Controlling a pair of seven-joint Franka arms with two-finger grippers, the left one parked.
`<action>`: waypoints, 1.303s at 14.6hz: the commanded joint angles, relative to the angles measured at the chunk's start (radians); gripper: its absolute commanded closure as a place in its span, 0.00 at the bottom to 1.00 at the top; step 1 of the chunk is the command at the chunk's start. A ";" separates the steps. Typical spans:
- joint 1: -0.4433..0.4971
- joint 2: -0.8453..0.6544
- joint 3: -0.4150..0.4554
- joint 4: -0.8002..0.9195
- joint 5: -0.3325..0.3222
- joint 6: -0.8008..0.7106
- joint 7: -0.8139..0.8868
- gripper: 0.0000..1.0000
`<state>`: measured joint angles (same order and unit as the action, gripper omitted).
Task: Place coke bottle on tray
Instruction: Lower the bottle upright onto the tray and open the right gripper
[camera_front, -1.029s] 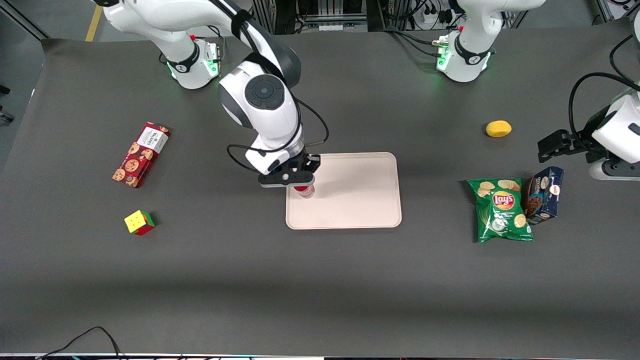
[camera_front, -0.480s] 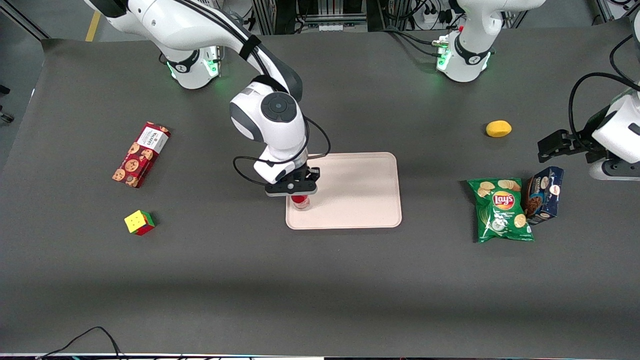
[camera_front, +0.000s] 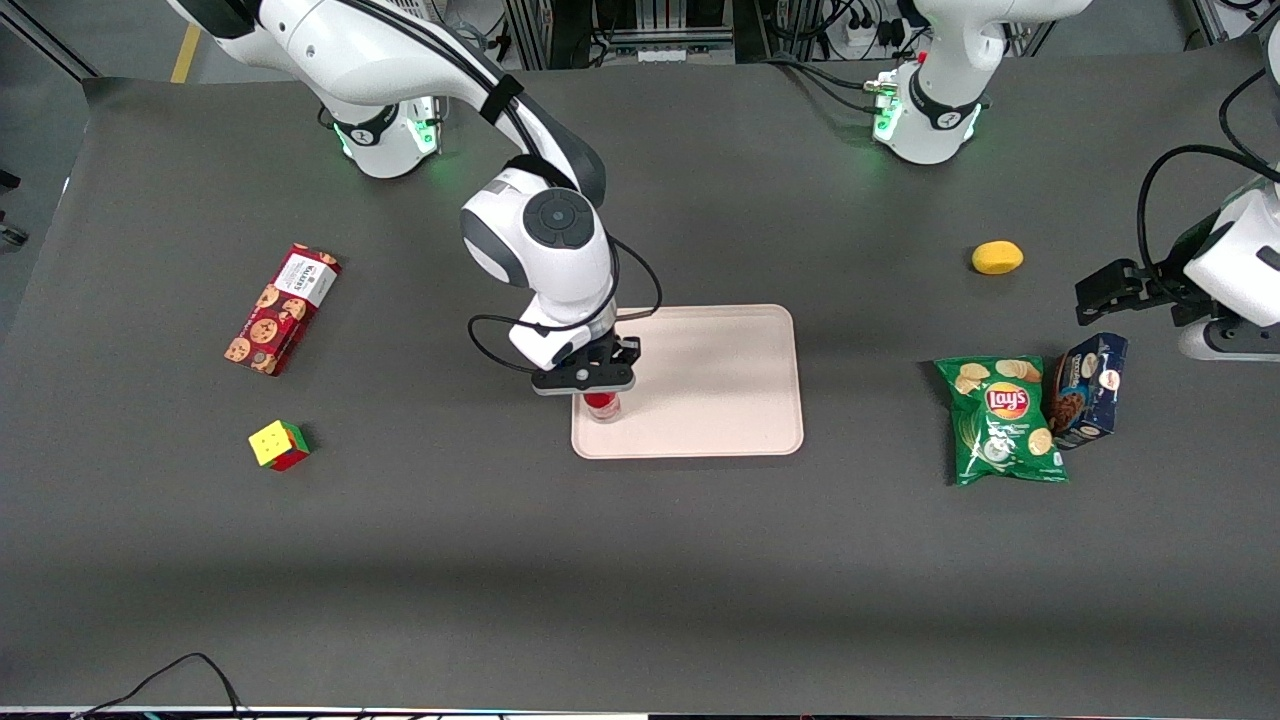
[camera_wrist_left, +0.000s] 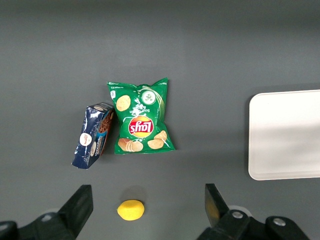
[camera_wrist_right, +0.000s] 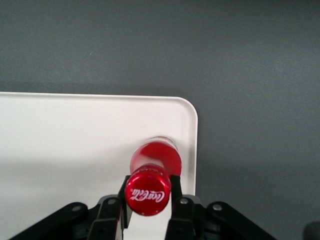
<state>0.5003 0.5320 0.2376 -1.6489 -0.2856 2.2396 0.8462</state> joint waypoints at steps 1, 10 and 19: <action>-0.003 0.006 0.005 0.006 -0.032 0.012 0.037 0.56; -0.006 0.013 0.005 0.011 -0.029 0.012 0.053 0.00; -0.054 -0.190 -0.013 0.113 0.061 -0.262 -0.195 0.00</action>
<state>0.4742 0.4542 0.2342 -1.5868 -0.2864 2.1387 0.8245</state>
